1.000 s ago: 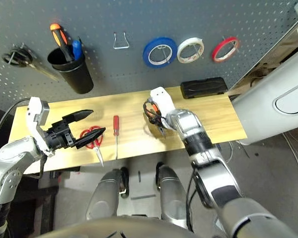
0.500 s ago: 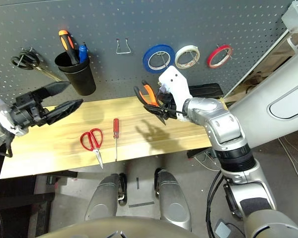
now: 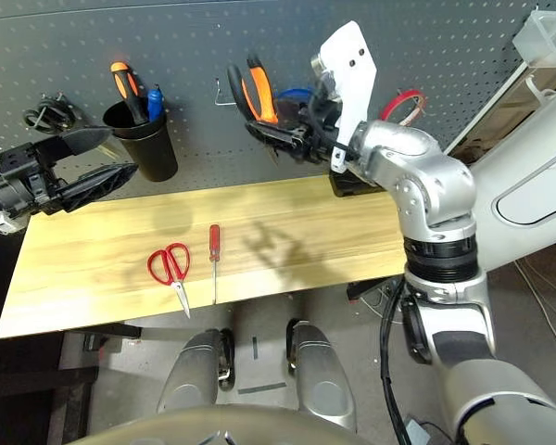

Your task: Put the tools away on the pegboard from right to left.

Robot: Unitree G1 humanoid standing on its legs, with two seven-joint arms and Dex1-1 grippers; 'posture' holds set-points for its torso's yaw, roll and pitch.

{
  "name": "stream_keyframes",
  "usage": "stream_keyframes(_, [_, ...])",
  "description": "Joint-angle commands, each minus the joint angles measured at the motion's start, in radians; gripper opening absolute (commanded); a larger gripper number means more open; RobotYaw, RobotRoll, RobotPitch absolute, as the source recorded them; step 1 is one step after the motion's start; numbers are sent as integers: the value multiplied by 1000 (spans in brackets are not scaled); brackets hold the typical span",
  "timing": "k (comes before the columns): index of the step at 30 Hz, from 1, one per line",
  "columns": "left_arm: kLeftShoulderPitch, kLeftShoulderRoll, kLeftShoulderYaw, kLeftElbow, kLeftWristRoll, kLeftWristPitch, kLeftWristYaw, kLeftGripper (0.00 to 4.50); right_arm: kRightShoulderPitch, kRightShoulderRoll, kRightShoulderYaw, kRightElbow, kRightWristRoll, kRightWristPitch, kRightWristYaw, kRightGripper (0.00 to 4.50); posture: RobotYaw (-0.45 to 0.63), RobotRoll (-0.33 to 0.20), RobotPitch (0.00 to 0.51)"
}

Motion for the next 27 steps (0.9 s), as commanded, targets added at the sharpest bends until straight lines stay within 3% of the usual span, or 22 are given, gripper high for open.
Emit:
stream_keyframes(1, [40,23,40,2,21,-9,-17,4500,-50,30,4,60,-44,-151,-33,2443,66,0,80])
stream_keyframes(13, [98,27,73,55,74,-49,-38,4500,-176,128,73,337,-251,-548,-166,2443,75,0,89])
stream_keyframes(27, [75,34,37,87,110,-67,-55,4500,-167,248,181,591,-505,-920,-378,2443,64,0,96])
